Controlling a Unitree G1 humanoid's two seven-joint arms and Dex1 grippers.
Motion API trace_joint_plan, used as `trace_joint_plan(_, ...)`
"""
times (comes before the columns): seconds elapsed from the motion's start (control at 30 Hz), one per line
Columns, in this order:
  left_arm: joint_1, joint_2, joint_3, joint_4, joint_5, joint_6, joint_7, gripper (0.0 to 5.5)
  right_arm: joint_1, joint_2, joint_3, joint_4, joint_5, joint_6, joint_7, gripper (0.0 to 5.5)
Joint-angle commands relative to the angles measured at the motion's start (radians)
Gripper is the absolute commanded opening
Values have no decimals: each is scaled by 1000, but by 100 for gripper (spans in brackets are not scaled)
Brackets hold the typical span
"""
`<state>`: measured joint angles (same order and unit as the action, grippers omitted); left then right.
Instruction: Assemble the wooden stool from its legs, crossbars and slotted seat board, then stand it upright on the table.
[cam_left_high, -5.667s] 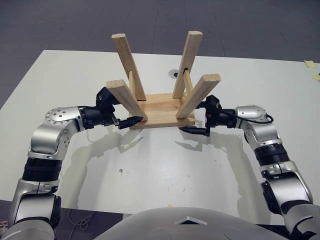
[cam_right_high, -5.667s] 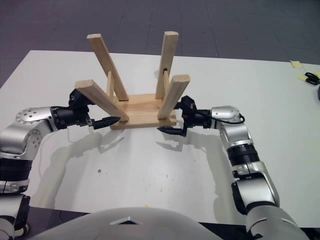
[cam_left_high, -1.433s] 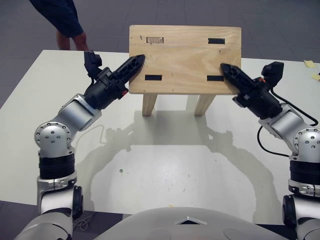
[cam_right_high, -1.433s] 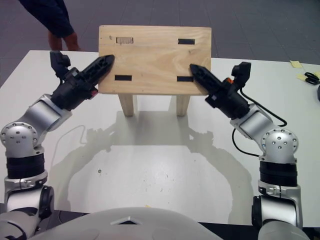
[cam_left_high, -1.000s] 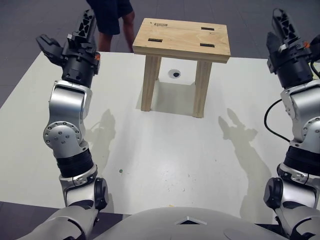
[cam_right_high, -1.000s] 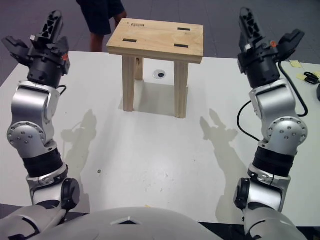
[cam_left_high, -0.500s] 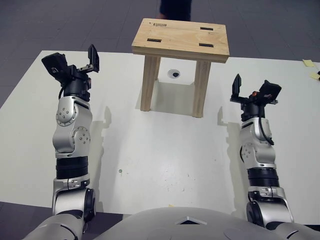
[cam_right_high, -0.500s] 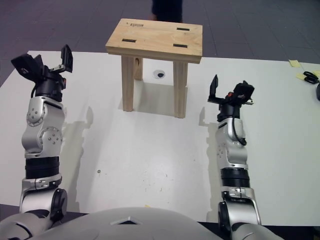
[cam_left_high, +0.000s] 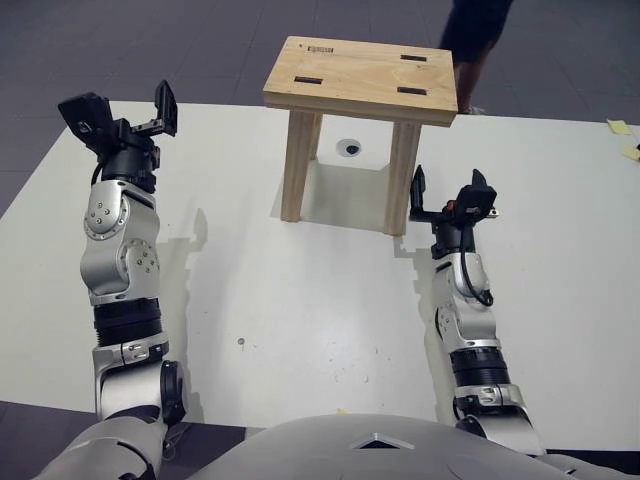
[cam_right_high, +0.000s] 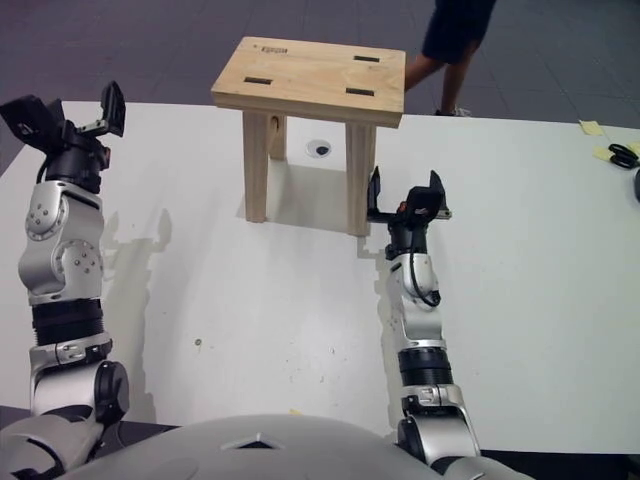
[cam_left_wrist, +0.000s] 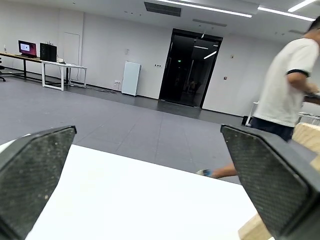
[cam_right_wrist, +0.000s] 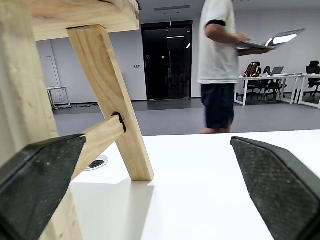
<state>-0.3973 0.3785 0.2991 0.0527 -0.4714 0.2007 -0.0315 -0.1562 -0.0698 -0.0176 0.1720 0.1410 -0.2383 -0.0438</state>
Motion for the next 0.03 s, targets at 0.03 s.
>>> trace_joint_plan(0.03, -38, 16, 7, 17, 29, 13, -22, 538, -23, 16, -11, 28, -20, -11, 6, 540)
